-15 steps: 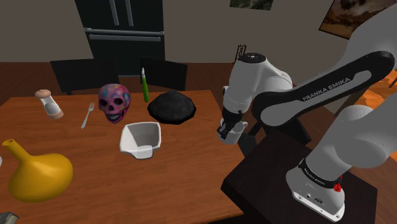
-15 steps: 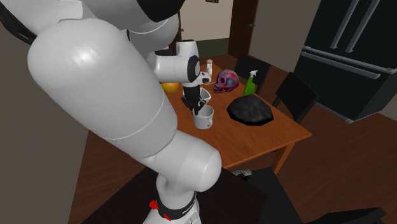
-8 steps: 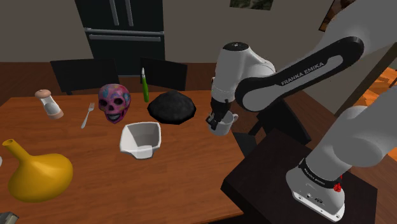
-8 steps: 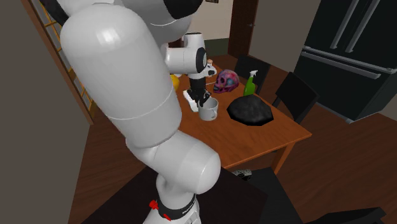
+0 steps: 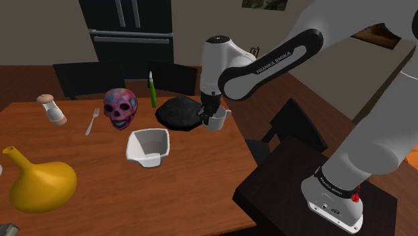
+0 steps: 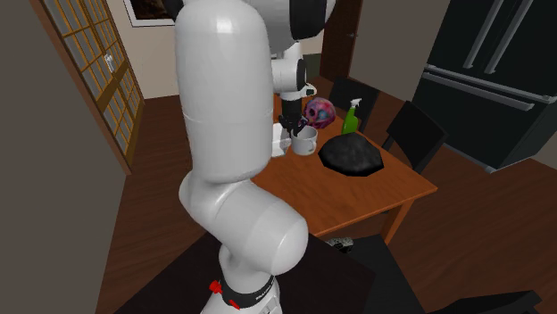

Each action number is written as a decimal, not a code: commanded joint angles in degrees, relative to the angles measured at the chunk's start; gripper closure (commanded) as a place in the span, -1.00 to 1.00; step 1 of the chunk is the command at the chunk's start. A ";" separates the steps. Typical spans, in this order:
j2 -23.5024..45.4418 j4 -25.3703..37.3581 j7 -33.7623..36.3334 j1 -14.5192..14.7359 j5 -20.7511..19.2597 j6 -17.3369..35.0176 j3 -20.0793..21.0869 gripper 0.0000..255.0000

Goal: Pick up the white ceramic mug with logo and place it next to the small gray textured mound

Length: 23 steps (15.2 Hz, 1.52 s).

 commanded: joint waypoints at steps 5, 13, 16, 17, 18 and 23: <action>12.53 16.52 0.96 0.59 -5.45 -5.21 -1.69 1.00; 20.10 23.34 1.75 1.89 -8.34 -5.00 -3.24 1.00; 21.45 22.85 2.38 2.17 -9.16 -3.26 -3.66 1.00; 21.92 22.71 2.59 2.27 -9.44 -2.69 -3.82 1.00; 22.39 22.58 2.80 2.38 -9.72 -2.13 -3.98 1.00; 24.87 22.16 3.90 2.96 -11.16 0.62 -4.84 1.00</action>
